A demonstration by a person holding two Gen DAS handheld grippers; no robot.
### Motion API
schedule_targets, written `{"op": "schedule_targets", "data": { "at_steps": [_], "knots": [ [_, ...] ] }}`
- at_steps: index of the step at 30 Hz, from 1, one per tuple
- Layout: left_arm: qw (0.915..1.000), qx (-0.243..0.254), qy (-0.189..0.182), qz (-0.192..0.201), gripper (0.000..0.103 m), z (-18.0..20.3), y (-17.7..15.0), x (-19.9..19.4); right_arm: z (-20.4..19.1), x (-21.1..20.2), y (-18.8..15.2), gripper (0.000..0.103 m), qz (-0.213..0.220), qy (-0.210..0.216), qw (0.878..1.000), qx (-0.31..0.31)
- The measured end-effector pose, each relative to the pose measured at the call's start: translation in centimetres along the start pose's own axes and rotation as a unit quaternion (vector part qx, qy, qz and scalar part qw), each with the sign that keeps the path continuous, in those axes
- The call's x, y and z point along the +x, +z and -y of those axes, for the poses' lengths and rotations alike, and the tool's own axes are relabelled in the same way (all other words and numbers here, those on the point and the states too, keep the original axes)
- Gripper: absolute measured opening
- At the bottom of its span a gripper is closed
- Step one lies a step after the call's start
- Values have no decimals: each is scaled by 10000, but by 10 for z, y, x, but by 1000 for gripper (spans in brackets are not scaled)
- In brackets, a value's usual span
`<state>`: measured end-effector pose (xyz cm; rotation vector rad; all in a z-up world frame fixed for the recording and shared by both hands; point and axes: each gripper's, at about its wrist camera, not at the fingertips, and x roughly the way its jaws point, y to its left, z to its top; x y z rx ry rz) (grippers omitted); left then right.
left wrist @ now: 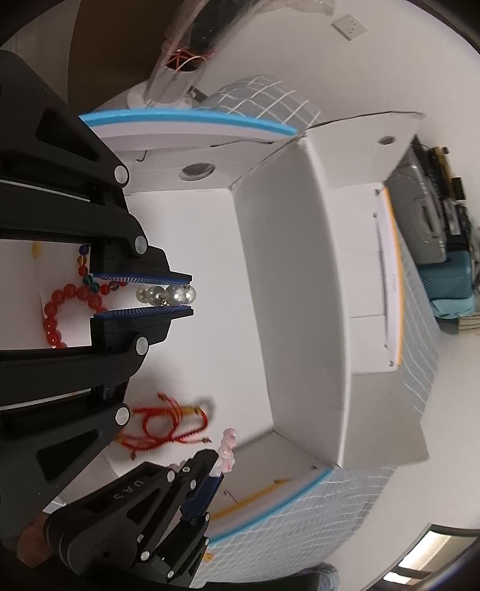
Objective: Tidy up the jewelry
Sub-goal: 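Open both tools to drop the earrings and pink bracelet into the box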
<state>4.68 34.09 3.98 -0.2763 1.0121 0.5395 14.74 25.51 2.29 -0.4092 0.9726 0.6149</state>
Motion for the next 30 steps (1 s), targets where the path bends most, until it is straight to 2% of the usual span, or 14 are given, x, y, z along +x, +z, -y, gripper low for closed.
{"op": "schedule_targets", "data": {
  "at_steps": [7, 17, 20, 21, 23, 26, 30],
  "knots": [
    [9997, 15, 12, -237, 11, -5, -4, 19, 1, 5, 1, 19, -94, -49, 9999, -11],
    [9996, 42, 108, -276, 13, -5, -6, 22, 2, 8, 0, 21, -189, -14, 9998, -22],
    [9995, 15, 24, -322, 14, -5, -8, 22, 1, 6, -1, 22, -148, -20, 9999, -77],
    [9995, 0, 34, -310, 19, -6, -7, 22, 1, 4, -1, 22, -135, -26, 9999, -73],
    [9997, -41, 47, -254, 38, -8, -8, 19, 4, 0, 0, 27, -90, 19, 9999, -53],
    [9999, -56, 19, -135, 49, -8, -8, 13, 7, -9, 0, 37, 20, 20, 10000, -30],
    [10000, -81, -37, 17, 69, -6, -9, 3, 17, -23, 1, 60, 174, 10, 9998, 23]
  ]
}}
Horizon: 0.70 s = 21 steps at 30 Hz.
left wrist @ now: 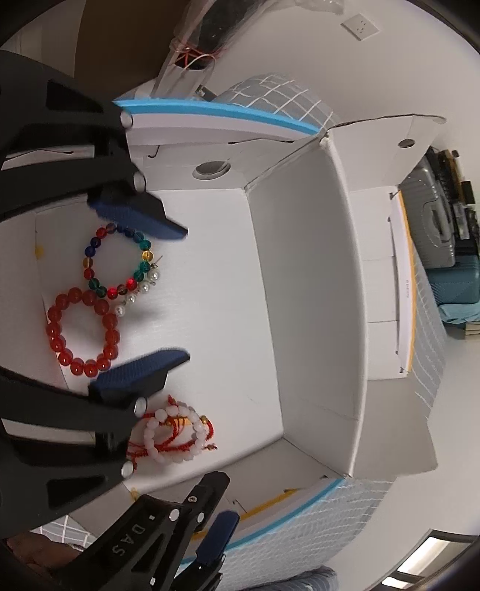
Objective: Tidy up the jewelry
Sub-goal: 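Open both tools to drop the earrings and pink bracelet into the box, then move both open tools back over the bed toward the amber and wooden bracelets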
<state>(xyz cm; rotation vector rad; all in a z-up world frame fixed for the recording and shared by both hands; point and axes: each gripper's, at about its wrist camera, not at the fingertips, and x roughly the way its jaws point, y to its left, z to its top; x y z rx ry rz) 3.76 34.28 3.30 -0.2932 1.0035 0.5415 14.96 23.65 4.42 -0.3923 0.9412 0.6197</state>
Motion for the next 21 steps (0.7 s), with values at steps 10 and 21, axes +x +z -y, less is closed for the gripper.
{"op": "schedule_targets", "data": {
  "at_steps": [10, 21],
  "knots": [
    [9986, 157, -320, 397, 95, 29, -1, -27, 62, -35, -2, 92, 305, -327, 9984, 337],
    [9943, 508, -747, 562, 97, 93, -3, -49, 159, -74, -52, 95, 363, -859, 9927, 770]
  ]
}}
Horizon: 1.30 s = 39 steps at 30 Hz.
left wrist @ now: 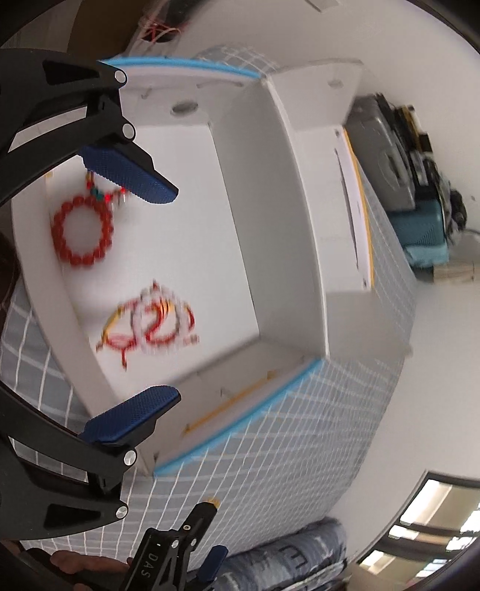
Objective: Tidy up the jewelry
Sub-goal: 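Move both open tools back over the bed toward the amber and wooden bracelets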
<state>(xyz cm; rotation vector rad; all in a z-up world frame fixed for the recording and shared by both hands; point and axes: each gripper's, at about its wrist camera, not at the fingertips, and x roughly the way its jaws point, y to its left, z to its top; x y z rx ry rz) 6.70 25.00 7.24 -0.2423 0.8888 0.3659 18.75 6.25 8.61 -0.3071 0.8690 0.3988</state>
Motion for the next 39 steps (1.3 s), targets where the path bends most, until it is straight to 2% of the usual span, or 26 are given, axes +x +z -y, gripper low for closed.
{"op": "schedule_targets", "data": {
  "at_steps": [6, 10, 13, 17, 21, 25, 30, 33, 35, 39],
  "knots": [
    [9985, 430, -344, 79, 97, 69, 3, -2, 62, -14, -33, 95, -53, -266, 9989, 387],
    [9951, 801, -576, 106, 97, 128, 3, 1, 106, -18, -61, 95, -284, -439, 9953, 820],
    [9924, 1000, -719, 82, 97, 170, 2, 8, 140, -16, -88, 95, -591, -301, 9873, 1441],
    [9884, 1266, -836, -12, 97, 225, 2, 26, 164, -14, -121, 95, -686, -367, 9837, 1622],
    [9835, 1530, -954, -163, 97, 281, -1, 52, 165, -4, -149, 95, -805, -289, 9841, 1558],
    [9801, 1751, -878, -326, 97, 324, -4, 86, 162, 11, -177, 95, -916, -287, 9833, 1545],
    [9780, 1794, -893, -576, 97, 352, -7, 131, 155, 21, -200, 95, -970, -129, 9805, 1707],
    [9772, 1755, -1081, -511, 97, 362, -6, 147, 148, 21, -209, 95, -895, -87, 9820, 1658],
    [9768, 1839, -984, -493, 97, 371, -6, 158, 143, 22, -210, 95, -884, -30, 9833, 1592],
    [9730, 1985, -1057, -528, 97, 386, -3, 179, 133, 23, -216, 95, -827, 37, 9848, 1525]
  ]
}}
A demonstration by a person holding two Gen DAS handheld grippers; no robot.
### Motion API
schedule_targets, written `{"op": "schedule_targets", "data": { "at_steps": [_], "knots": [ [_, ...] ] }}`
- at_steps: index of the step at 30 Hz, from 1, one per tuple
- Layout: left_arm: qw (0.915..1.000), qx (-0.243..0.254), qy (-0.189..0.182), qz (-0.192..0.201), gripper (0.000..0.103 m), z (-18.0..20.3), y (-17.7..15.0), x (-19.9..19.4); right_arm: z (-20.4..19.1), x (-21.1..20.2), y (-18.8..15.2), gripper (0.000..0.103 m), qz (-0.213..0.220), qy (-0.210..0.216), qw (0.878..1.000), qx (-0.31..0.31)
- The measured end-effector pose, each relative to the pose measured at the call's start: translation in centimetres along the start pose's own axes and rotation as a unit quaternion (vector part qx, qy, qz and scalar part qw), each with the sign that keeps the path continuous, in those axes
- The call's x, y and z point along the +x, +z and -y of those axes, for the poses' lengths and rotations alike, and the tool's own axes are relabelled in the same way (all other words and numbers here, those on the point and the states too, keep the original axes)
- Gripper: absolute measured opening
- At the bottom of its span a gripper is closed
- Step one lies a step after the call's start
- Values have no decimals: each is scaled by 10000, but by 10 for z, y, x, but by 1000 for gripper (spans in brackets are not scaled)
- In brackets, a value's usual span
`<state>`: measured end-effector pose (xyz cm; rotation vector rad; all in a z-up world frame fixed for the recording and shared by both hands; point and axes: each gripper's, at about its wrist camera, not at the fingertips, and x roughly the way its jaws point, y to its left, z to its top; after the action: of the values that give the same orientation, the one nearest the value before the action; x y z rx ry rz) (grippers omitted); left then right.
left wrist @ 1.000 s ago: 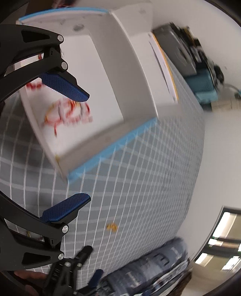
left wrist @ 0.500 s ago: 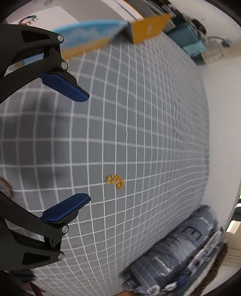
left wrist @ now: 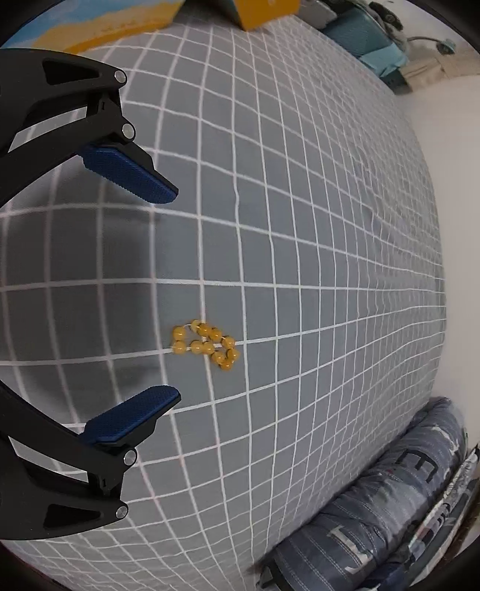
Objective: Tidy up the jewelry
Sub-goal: 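Move both open tools back over the bed toward the amber and wooden bracelets, then grasp the amber bead bracelet with the left tool while the right tool grasps the wooden bead bracelet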
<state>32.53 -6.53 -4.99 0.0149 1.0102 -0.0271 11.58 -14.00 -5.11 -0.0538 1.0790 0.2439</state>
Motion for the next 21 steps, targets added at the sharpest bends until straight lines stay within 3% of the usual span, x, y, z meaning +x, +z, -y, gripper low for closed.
{"op": "schedule_targets", "data": {
  "at_steps": [6, 12, 15, 18, 21],
  "knots": [
    [9997, 62, 7, -238, 97, 7, -2, 29, -5, 10, -9, 95, -97, 138, 9998, -66],
    [9996, -149, -41, -235, 93, 6, 0, 43, -6, 10, -13, 91, -69, 176, 9998, -42],
    [9995, -187, 47, -262, 84, 1, 0, 47, -7, 10, -13, 82, -66, 61, 9999, -119],
    [9991, -194, 183, -344, 71, -2, -1, 47, -7, 11, -15, 81, -58, 26, 9998, -177],
    [9989, -193, 138, -398, 56, -4, -1, 47, -8, 10, -15, 73, -31, 63, 9997, -221]
  ]
}}
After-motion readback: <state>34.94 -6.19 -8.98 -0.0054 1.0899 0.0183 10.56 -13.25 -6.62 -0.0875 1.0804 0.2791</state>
